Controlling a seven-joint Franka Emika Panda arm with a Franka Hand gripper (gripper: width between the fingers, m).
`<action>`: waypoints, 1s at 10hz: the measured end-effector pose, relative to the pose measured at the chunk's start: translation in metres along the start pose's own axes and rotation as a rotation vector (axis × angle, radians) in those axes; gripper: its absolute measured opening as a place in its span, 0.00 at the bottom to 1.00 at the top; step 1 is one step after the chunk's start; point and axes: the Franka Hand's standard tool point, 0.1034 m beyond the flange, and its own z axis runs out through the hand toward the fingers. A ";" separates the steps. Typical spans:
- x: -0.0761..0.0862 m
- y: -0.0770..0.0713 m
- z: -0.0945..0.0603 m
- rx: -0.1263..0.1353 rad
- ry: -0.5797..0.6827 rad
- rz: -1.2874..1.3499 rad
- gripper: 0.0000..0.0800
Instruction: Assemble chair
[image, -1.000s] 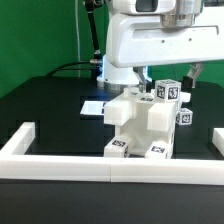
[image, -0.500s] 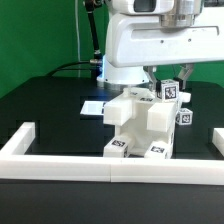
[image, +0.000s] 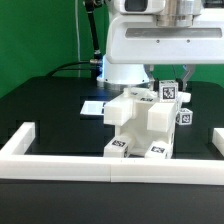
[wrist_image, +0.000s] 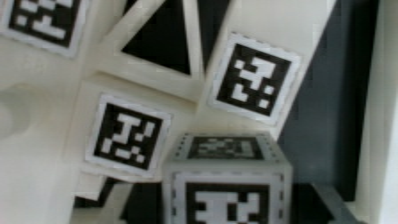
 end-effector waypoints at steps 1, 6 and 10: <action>0.000 0.000 0.000 0.000 0.000 0.060 0.36; 0.000 -0.001 0.000 0.001 -0.001 0.330 0.36; 0.000 -0.002 0.001 0.001 -0.001 0.555 0.36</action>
Offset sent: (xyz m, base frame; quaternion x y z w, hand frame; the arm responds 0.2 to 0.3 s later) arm 0.0000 0.0000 0.0000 0.0000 0.0000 0.1296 0.9916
